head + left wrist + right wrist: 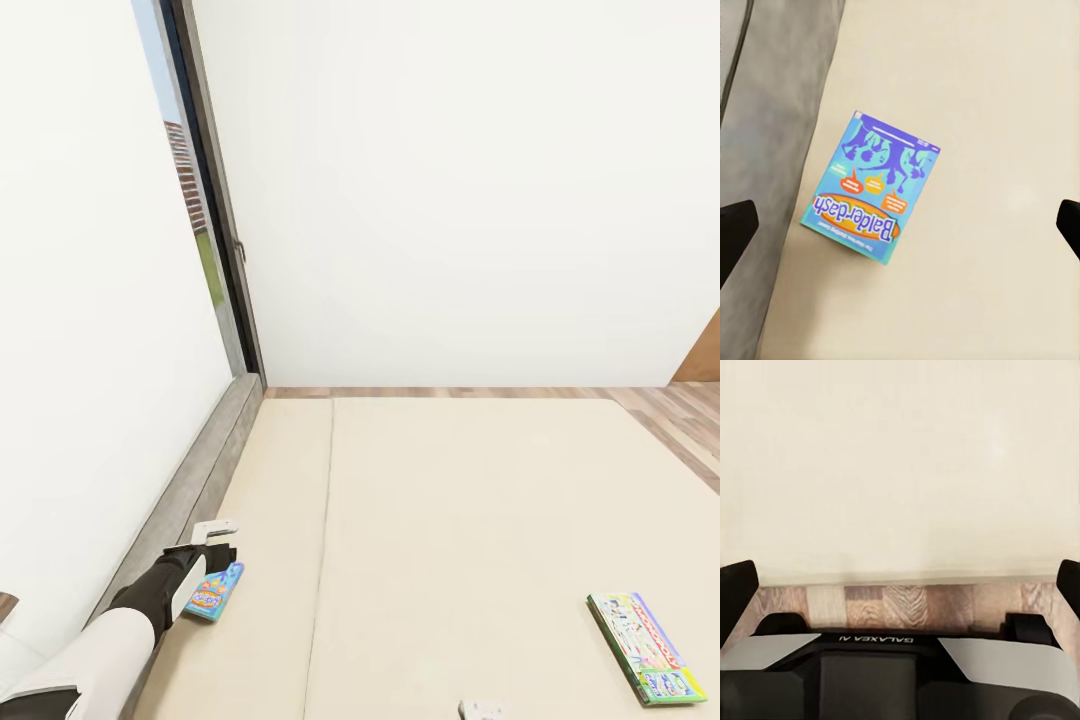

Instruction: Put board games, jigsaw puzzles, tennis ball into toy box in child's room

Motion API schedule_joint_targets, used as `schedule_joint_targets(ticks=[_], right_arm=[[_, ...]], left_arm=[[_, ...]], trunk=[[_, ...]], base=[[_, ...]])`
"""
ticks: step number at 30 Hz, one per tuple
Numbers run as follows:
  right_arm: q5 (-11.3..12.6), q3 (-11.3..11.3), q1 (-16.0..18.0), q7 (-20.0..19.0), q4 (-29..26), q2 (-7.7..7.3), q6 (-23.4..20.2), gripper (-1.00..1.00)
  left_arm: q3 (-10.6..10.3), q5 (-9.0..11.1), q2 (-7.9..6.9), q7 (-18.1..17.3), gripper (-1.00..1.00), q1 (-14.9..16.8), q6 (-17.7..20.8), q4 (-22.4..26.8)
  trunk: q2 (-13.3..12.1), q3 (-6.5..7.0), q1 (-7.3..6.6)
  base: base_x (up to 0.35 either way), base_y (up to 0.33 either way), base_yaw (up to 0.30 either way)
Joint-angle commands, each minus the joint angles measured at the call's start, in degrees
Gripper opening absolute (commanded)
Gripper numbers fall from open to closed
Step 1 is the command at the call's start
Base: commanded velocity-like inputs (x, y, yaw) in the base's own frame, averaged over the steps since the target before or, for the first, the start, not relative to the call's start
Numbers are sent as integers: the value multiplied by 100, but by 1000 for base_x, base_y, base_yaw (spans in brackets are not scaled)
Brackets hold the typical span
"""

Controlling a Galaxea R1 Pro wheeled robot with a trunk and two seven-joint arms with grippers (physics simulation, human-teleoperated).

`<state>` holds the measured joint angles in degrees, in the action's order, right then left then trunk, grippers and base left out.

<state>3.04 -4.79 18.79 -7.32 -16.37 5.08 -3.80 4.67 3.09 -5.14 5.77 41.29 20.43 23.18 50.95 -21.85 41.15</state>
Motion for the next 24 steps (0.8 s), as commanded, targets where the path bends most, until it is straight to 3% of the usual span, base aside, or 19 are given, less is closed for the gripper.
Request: schedule_joint_targets(ticks=[1,24], right_arm=[[33,-47,1,-43,-15,4,-38,100],[48,-60,1,-110,-24,-6,-33,100]], left_arm=[[9,34,0,17,100,1,32,11],[8,34,-5,12,100,1,31,11]], trunk=[[5,-7,1],[5,-7,1]], base=[[0,0,0],[0,0,0]])
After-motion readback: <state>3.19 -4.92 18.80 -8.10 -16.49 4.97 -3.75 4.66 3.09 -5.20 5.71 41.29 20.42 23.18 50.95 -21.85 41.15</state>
